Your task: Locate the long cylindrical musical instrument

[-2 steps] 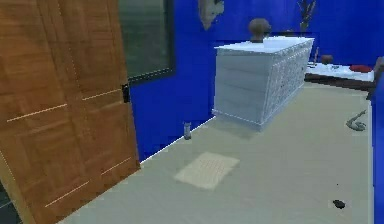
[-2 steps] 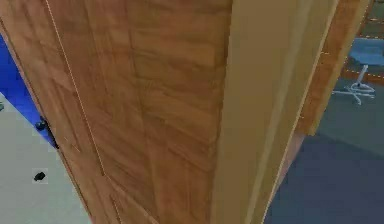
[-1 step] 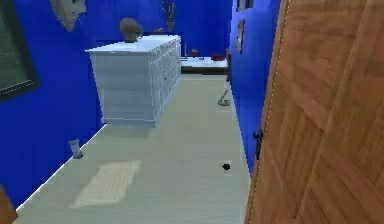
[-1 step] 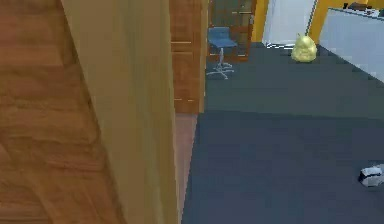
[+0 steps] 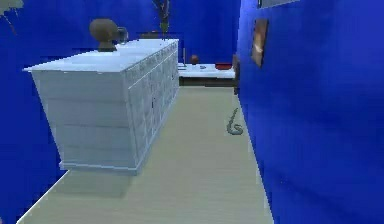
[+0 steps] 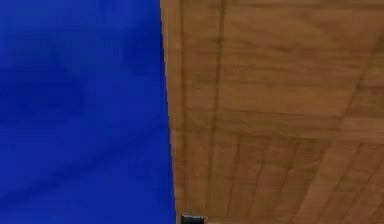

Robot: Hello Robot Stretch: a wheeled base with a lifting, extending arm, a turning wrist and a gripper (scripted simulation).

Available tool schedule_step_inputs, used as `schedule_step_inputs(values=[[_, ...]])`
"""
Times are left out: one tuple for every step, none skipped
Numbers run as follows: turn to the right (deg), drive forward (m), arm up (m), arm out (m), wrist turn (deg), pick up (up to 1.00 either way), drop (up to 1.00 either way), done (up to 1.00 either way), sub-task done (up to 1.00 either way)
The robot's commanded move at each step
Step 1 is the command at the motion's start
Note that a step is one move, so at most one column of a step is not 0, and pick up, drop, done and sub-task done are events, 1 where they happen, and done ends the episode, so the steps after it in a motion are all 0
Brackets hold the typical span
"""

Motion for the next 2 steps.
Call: schedule_step_inputs(values=[[0.0,1.0,0.0,0.0,0.0,0.0,0.0,0.0,0.0],[0.0,1.0,0.0,0.0,0.0,0.0,0.0,0.0,0.0]])
